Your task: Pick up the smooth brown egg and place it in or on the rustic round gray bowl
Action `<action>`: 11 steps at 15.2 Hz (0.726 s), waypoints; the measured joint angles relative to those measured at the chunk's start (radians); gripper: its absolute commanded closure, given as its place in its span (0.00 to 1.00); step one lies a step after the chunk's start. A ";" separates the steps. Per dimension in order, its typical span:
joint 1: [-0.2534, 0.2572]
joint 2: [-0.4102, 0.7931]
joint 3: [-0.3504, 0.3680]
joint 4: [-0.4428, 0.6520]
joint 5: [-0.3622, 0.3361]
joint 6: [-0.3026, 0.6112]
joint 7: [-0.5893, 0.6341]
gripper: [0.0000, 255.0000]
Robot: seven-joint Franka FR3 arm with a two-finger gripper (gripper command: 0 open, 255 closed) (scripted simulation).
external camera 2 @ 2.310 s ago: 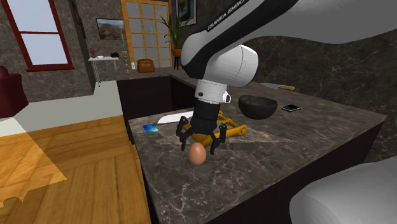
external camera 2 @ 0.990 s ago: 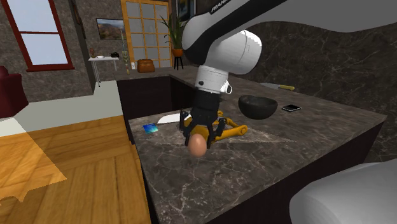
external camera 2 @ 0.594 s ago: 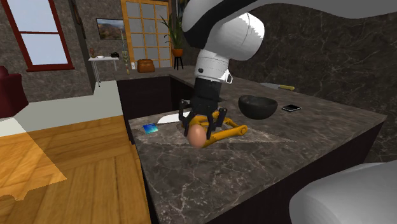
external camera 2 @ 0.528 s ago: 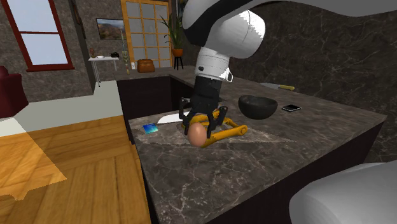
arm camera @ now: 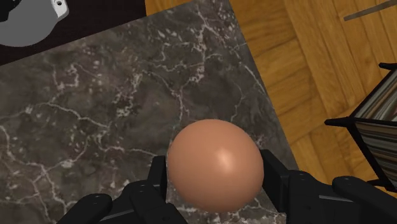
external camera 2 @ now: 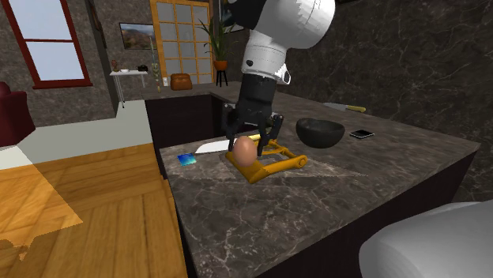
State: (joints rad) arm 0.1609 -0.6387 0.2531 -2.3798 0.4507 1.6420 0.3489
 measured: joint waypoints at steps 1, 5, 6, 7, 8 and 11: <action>-0.001 0.003 -0.001 0.015 -0.002 -0.011 0.004 1.00; -0.003 0.007 -0.012 0.070 -0.010 -0.061 0.018 1.00; -0.003 0.009 -0.013 0.084 -0.012 -0.072 0.023 1.00; -0.003 0.009 -0.015 0.097 -0.013 -0.085 0.027 1.00; -0.004 0.013 -0.017 0.114 -0.015 -0.097 0.030 1.00; -0.005 0.020 -0.022 0.153 -0.019 -0.127 0.040 1.00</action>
State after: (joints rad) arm 0.1558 -0.6186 0.2313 -2.2272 0.4316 1.5146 0.3892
